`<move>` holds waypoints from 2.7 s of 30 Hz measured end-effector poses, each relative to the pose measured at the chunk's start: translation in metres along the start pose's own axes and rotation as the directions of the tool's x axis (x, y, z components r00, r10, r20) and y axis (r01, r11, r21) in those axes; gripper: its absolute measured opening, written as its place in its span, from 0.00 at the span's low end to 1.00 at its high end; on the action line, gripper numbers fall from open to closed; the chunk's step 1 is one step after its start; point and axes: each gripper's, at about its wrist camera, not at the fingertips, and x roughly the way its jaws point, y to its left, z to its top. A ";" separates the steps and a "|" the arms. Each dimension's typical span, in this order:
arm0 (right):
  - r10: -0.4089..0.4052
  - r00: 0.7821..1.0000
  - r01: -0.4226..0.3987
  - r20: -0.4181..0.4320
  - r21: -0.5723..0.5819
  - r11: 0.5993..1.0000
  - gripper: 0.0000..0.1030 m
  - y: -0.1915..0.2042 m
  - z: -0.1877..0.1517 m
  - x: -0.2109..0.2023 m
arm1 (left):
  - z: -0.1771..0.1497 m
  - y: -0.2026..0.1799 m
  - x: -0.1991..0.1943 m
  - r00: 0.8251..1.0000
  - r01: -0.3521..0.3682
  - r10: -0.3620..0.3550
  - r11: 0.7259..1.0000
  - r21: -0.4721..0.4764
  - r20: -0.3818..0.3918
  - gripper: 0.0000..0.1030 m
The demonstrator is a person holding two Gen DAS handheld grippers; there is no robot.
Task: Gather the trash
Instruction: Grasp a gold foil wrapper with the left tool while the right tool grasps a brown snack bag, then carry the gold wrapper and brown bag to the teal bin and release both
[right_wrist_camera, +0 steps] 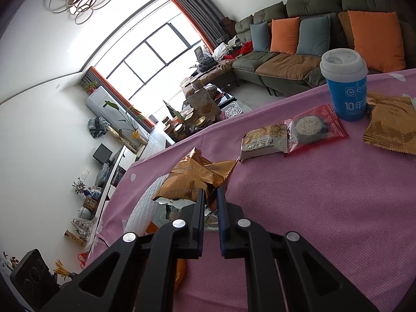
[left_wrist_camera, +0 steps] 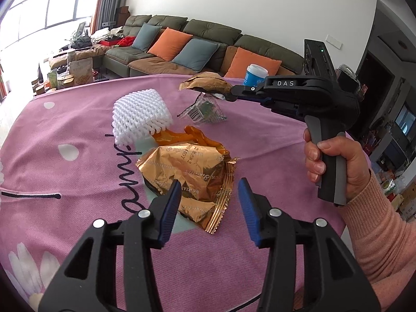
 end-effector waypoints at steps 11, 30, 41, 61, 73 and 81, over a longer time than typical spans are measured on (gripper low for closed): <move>0.044 0.999 -0.044 0.013 -0.022 0.999 0.08 0.000 -0.008 -0.017 | 0.003 -0.012 0.023 0.995 -0.086 0.088 0.996 0.031 -0.040 0.23; 0.152 0.988 -0.153 -0.012 -0.099 0.983 0.08 0.034 -0.031 -0.026 | -0.013 0.012 -0.038 0.998 -0.053 0.055 0.998 -0.039 0.042 0.01; 0.238 0.968 -0.250 -0.084 -0.167 0.954 0.08 0.078 -0.048 -0.014 | -0.035 0.038 -0.095 0.989 -0.094 0.105 0.989 -0.114 0.103 0.01; 0.344 0.900 -0.406 -0.267 -0.229 0.885 0.08 0.164 -0.076 0.041 | -0.077 0.096 -0.190 0.937 -0.251 0.308 0.922 -0.294 0.164 0.01; 0.371 0.855 -0.476 -0.363 -0.267 0.838 0.08 0.222 -0.095 0.075 | -0.095 0.141 -0.237 0.881 -0.335 0.437 0.847 -0.413 0.180 0.01; 0.362 0.829 -0.511 -0.427 -0.314 0.800 0.08 0.261 -0.107 0.095 | -0.114 0.174 -0.264 0.849 -0.370 0.504 0.782 -0.501 0.161 0.01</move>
